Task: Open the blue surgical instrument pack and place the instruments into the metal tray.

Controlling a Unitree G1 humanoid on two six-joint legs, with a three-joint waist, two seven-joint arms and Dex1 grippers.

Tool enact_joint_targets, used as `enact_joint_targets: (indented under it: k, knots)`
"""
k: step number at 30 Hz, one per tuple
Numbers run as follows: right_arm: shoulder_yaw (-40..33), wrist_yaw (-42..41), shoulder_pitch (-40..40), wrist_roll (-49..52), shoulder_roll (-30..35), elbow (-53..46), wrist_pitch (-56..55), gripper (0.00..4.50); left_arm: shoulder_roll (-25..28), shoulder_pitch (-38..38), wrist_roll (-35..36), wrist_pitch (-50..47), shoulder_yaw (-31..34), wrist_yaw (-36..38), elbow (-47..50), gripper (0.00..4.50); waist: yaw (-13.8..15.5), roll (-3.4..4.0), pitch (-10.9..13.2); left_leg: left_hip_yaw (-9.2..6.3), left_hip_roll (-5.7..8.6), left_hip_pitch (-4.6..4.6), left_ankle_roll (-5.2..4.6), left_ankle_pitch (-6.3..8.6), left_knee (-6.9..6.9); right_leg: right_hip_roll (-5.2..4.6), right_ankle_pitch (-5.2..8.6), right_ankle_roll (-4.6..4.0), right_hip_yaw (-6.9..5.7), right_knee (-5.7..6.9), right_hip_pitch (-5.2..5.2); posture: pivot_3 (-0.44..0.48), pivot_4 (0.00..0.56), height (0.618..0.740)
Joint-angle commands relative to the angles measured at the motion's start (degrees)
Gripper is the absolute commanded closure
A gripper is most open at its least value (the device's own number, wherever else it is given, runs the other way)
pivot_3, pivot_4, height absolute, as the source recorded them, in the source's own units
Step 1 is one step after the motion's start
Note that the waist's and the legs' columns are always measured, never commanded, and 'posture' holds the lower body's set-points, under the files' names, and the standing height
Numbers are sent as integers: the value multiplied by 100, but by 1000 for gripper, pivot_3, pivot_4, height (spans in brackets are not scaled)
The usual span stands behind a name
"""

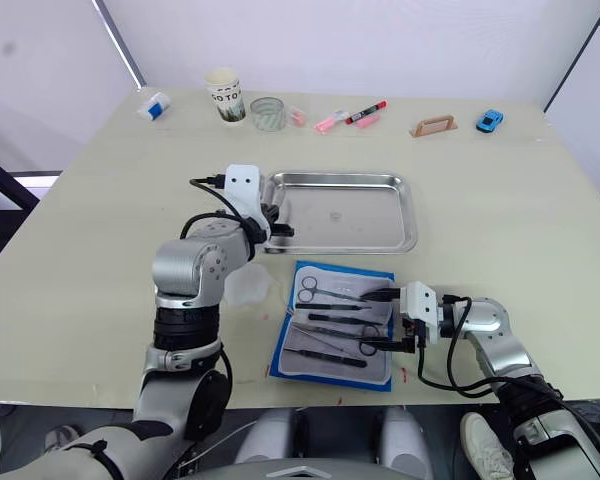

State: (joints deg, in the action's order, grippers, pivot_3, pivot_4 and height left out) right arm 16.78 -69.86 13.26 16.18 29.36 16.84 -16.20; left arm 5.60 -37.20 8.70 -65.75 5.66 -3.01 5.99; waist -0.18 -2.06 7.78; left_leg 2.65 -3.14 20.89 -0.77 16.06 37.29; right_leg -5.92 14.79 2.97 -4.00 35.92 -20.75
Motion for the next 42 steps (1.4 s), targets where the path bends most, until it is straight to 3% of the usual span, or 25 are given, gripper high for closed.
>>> enact_joint_targets:
  k: [1, 6, 9, 10, 17, 22, 25, 28, 32, 37, 39, 40, 41, 42]
  knots:
    - [179, 114, -243, -634, 210, 732, 395, 752, -5, -6, -57, 173, -61, 14, 53, 4452, 0, 0, 1, 0, 0, 0, 1, 0, 0, 0, 0, 0, 0, 0, 0, 0, 150, 740]
    - [170, 123, -228, -639, 208, 763, 379, 752, -1, 50, -107, 464, -140, 106, -111, 4452, 2, 0, 1, 0, 0, 0, 9, -5, 0, 0, 0, 0, -1, 0, 0, 0, 150, 740]
    - [164, 140, -236, -636, 206, 745, 378, 752, -55, 112, -80, 491, -117, 107, -111, 3420, 2, 0, 1, 0, 0, 0, 8, -5, 0, 0, 0, 0, -1, -1, 0, 0, 150, 740]
    - [160, 145, -244, -633, 207, 741, 375, 752, -38, 149, -75, 466, -130, 122, -59, 2807, 2, 0, 1, 0, -1, 0, 8, -4, 0, -1, -1, 0, -1, -1, 0, 0, 150, 740]
    - [149, 151, -230, -629, 203, 766, 368, 752, 392, 379, 247, 329, -32, 737, 499, 188, -8, 6, 5, 0, -3, 0, -2, 2, 0, -1, -1, -1, -1, -1, 0, 0, 150, 740]
    - [153, 157, -183, -638, 189, 817, 353, 752, 1051, 578, 951, 232, -6, 1872, 1105, 188, -8, 12, 12, -3, -5, 0, 1, 1, -2, -1, -1, -3, -4, -2, -1, 0, 150, 740]
    - [159, 160, -151, -641, 178, 848, 347, 752, 1678, 908, 1519, 1087, 119, 3257, 1233, 188, -31, 28, 25, -3, -11, -1, 4, 1, -2, -3, 1, -9, -5, -2, -6, 0, 150, 740]
    - [163, 165, -124, -649, 162, 884, 332, 752, 2687, 1158, 1864, 1782, 27, 4927, 935, 188, -38, 39, 31, 2, -10, -1, 11, -4, -6, -5, 9, -28, -5, -3, -11, 0, 150, 740]
    - [163, 179, -116, -654, 141, 898, 323, 752, 3657, 1197, 1674, 3129, -399, 6758, 245, 188, -23, 51, 38, 2, -12, 1, -1, 2, -6, -6, 9, -31, -7, -5, -16, 0, 150, 740]
    - [150, 213, -144, -648, 128, 873, 331, 752, 4020, 930, 1351, 4195, -1038, 7981, -353, 188, -13, 44, 36, 2, -18, 5, -4, 3, -7, -10, 10, -31, -7, -6, -22, 0, 150, 740]
    - [150, 228, -176, -648, 129, 834, 339, 752, 4019, 792, 1175, 4460, -1351, 8269, -441, 914, -6, 42, 34, 2, -19, 14, -5, 3, -7, -9, 9, -31, -7, -6, -31, 0, 150, 740]
    - [149, 232, -186, -648, 128, 822, 342, 752, 4010, 748, 1125, 4538, -1433, 8346, -476, 1548, -5, 42, 34, 3, -19, 16, -6, 2, -7, -9, 9, -31, -5, -6, -32, 0, 150, 740]
    - [148, 243, -207, -649, 131, 796, 345, 752, 3952, 643, 965, 4628, -1577, 8308, -551, 1823, -8, 42, 34, 3, -19, 16, -6, 2, -7, -9, 9, -31, -5, -6, -32, 0, 150, 740]
    - [144, 249, -220, -650, 132, 778, 348, 752, 3906, 569, 852, 4690, -1668, 8270, -614, 1823, -5, 43, 34, 5, -20, 18, -7, 2, -7, -8, 9, -32, -2, -6, -35, 0, 150, 740]
